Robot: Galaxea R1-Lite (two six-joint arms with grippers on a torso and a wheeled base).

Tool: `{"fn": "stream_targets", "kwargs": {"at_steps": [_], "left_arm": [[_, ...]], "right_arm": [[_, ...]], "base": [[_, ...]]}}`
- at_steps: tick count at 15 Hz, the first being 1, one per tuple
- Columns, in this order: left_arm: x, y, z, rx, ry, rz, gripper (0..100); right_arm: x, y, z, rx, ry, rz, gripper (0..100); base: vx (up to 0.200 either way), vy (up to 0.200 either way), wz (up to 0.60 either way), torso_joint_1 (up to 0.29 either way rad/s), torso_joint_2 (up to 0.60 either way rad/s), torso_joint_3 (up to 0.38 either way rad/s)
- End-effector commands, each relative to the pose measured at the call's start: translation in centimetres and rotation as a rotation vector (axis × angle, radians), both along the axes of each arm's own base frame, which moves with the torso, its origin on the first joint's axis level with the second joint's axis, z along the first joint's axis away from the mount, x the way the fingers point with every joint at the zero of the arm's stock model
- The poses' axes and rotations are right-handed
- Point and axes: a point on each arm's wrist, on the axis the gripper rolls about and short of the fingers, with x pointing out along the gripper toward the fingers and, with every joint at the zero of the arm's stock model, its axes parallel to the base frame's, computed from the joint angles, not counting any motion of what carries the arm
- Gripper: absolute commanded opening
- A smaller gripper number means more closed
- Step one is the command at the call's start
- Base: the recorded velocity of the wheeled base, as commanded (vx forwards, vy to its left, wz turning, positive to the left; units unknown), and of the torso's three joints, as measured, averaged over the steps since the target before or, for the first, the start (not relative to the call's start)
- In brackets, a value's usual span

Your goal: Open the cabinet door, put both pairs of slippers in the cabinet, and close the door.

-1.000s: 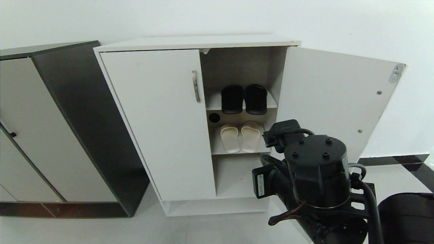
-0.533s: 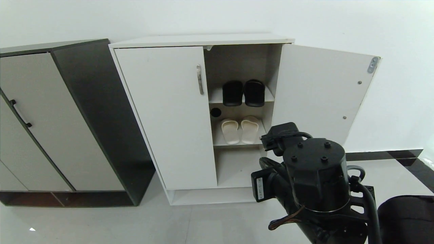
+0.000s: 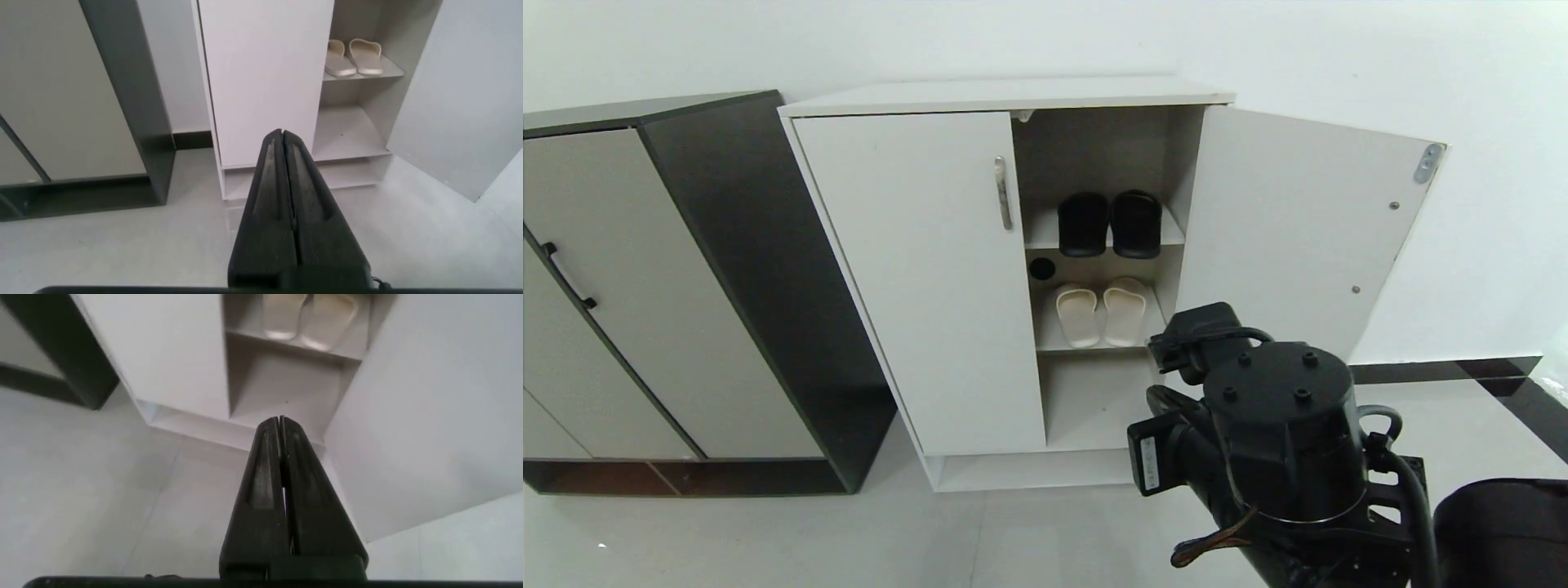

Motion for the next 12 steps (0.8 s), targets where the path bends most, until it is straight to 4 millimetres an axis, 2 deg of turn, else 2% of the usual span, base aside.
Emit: {"fn": "stream_targets", "kwargs": {"at_steps": [1, 5, 12], "left_arm": [[0.01, 0.0, 0.04, 0.0, -0.002, 0.001, 0], [0.01, 0.0, 0.04, 0.0, -0.002, 0.001, 0], [0.01, 0.0, 0.04, -0.001, -0.001, 0.001, 0]], "right_arm": [[0.23, 0.1, -0.23, -0.004, 0.003, -0.005, 0], [0.47, -0.07, -0.36, -0.008, 0.006, -0.015, 0], [0.48, -0.07, -0.45, -0.011, 0.007, -0.015, 0]], "base": [[0.0, 0.0, 0.0, 0.051, -0.28, -0.369], [0.0, 0.0, 0.0, 0.059, -0.52, -0.359], [0.0, 0.0, 0.0, 0.133, -0.46, -0.334]]}}
